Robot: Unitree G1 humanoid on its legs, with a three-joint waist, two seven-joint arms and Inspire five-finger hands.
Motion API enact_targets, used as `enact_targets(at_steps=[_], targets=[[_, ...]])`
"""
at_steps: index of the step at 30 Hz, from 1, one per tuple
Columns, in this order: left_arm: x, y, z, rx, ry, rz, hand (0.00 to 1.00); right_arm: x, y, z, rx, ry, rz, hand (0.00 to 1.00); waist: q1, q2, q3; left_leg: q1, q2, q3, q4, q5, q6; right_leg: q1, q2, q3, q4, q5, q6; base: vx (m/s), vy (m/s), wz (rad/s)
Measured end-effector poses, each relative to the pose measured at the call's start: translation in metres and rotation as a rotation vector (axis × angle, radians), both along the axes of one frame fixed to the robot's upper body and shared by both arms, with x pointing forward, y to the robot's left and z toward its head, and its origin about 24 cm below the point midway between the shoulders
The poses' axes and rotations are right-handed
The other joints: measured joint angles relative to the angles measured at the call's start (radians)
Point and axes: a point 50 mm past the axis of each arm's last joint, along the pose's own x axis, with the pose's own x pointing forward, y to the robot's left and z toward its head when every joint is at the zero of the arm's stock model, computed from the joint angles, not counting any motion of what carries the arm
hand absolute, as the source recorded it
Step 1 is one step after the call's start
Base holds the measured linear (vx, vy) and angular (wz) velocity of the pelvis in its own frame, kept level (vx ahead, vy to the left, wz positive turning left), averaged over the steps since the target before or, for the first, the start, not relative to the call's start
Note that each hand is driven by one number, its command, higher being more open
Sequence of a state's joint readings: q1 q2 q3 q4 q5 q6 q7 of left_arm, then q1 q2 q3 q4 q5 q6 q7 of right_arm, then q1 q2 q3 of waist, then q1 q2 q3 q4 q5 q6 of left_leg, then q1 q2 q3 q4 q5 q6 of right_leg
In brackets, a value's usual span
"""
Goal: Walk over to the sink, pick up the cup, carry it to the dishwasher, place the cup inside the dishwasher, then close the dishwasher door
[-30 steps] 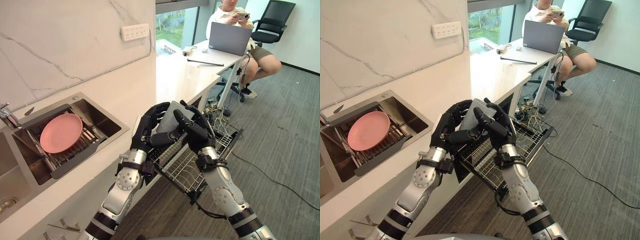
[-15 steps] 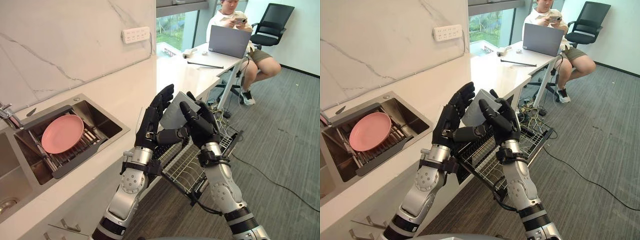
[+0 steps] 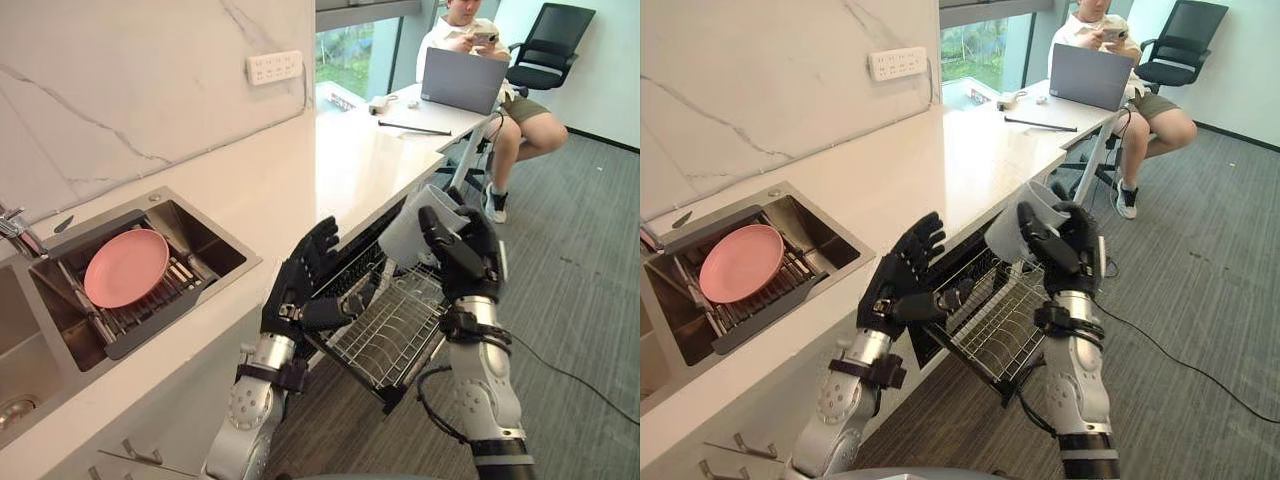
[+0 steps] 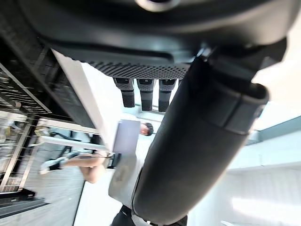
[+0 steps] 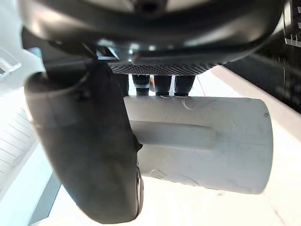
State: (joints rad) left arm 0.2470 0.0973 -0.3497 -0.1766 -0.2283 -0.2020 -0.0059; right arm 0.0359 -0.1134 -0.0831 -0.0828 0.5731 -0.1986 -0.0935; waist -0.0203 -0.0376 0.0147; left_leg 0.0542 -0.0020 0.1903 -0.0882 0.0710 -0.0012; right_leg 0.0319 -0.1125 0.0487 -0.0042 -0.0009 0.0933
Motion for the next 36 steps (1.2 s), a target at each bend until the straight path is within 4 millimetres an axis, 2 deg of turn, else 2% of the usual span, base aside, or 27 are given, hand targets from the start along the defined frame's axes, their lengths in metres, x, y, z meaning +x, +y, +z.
enact_targets(at_steps=[3, 5, 6, 7, 9, 13, 15, 17, 21, 22, 25, 30, 33, 36], targets=[[-0.008, 0.001, -0.032, 0.009, 0.141, -0.02, 0.9, -0.006, -0.007, -0.005, -0.042, 0.029, -0.023, 0.3, -0.002, 0.0, 0.0, -0.001, 0.001, 0.0, -0.004, -0.006, -0.008, -0.002, 0.0, -0.001, 0.0, -0.006, 0.004, -0.02, -0.008, 0.0], [-0.019, 0.004, -0.06, 0.041, 0.272, -0.033, 0.9, -0.008, -0.009, -0.012, -0.086, 0.063, -0.027, 0.3, -0.009, 0.0, 0.0, -0.004, 0.007, -0.001, -0.005, -0.01, -0.008, -0.003, 0.0, -0.002, -0.001, -0.007, 0.003, 0.0, 0.0, 0.0], [-0.028, 0.006, -0.077, 0.064, 0.352, -0.044, 0.9, -0.009, -0.011, -0.018, -0.125, 0.097, -0.028, 0.3, -0.01, 0.0, 0.0, -0.006, 0.007, -0.001, -0.004, -0.01, -0.008, -0.004, 0.0, -0.002, -0.001, -0.006, 0.002, 0.0, 0.0, 0.0], [-0.032, 0.007, -0.085, 0.076, 0.388, -0.049, 0.9, -0.01, -0.012, -0.022, -0.143, 0.116, -0.028, 0.3, -0.01, 0.001, 0.001, -0.007, 0.006, -0.002, -0.004, -0.01, -0.008, -0.005, 0.0, -0.004, -0.002, -0.006, 0.001, 0.0, -0.008, 0.06], [-0.047, 0.014, -0.112, 0.152, 0.516, -0.067, 0.9, -0.012, -0.015, -0.04, -0.203, 0.205, -0.022, 0.3, -0.014, 0.001, 0.009, -0.013, 0.006, -0.009, -0.004, -0.01, -0.008, -0.005, -0.001, -0.012, -0.006, -0.007, 0.003, 0.0, -0.011, 0.08], [-0.067, 0.035, -0.138, 0.281, 0.639, -0.051, 0.9, -0.015, -0.018, -0.064, -0.26, 0.334, -0.007, 0.3, -0.012, 0.006, 0.038, -0.032, 0.006, -0.015, -0.002, -0.01, -0.008, -0.018, -0.001, -0.019, -0.012, -0.006, 0.004, 0.0, -0.013, 0.06], [-0.076, 0.052, -0.149, 0.355, 0.695, -0.019, 0.9, -0.015, -0.021, -0.074, -0.35, 0.394, 0.017, 0.3, -0.003, 0.009, 0.068, -0.05, 0.006, -0.018, 0.001, -0.008, -0.005, -0.034, -0.001, -0.022, -0.012, -0.002, 0.002, 0.02, -0.013, 0.05], [-0.079, 0.06, -0.152, 0.384, 0.717, 0.008, 0.9, -0.013, -0.022, -0.076, -0.407, 0.414, 0.034, 0.3, 0.004, 0.011, 0.092, -0.061, 0.004, -0.025, 0.001, -0.004, 0.0, -0.04, -0.003, -0.028, -0.013, 0.001, 0.003, 0.02, -0.011, 0.11], [-0.076, 0.074, -0.156, 0.434, 0.736, 0.087, 0.9, 0.01, -0.021, -0.067, -0.5, 0.395, 0.057, 0.3, 0.012, 0.021, 0.172, -0.127, -0.003, -0.048, 0.022, 0.006, 0.006, -0.079, -0.011, -0.052, -0.008, 0.008, 0.009, 0.0, 0.004, 0.2], [-0.066, 0.076, -0.152, 0.434, 0.707, 0.115, 0.9, 0.023, -0.022, -0.058, -0.543, 0.372, 0.052, 0.3, 0.03, 0.027, 0.214, -0.166, -0.004, -0.054, 0.055, 0.006, 0.006, -0.105, -0.015, -0.056, 0.004, 0.01, 0.011, -0.02, 0.017, 0.12], [-0.048, 0.08, -0.146, 0.423, 0.665, 0.194, 0.9, 0.052, -0.02, -0.039, -0.605, 0.333, 0.046, 0.3, 0.049, 0.031, 0.284, -0.235, 0.0, -0.068, 0.116, 0.0, 0.007, -0.146, -0.017, -0.072, 0.026, 0.015, 0.009, -0.08, 0.016, 0.18], [-0.034, 0.082, -0.141, 0.381, 0.637, 0.291, 0.9, 0.085, -0.017, -0.007, -0.668, 0.263, -0.001, 0.3, 0.074, 0.042, 0.353, -0.305, 0.009, -0.082, 0.161, -0.021, 0.009, -0.203, -0.011, -0.08, 0.054, 0.025, 0.005, -0.09, 0.016, 0.08], [-0.027, 0.084, -0.138, 0.344, 0.618, 0.337, 0.9, 0.098, -0.019, 0.003, -0.713, 0.266, -0.017, 0.3, 0.086, 0.048, 0.396, -0.322, 0.011, -0.098, 0.167, -0.016, 0.008, -0.211, -0.009, -0.095, 0.059, 0.029, -0.001, -0.1, 0.015, 0.14], [-0.023, 0.084, -0.136, 0.343, 0.604, 0.358, 0.9, 0.109, -0.018, 0.005, -0.792, 0.305, -0.023, 0.3, 0.094, 0.05, 0.413, -0.353, 0.016, -0.109, 0.164, 0.003, 0.007, -0.243, -0.004, -0.107, 0.07, 0.032, -0.006, -0.07, -0.018, 0.11]])
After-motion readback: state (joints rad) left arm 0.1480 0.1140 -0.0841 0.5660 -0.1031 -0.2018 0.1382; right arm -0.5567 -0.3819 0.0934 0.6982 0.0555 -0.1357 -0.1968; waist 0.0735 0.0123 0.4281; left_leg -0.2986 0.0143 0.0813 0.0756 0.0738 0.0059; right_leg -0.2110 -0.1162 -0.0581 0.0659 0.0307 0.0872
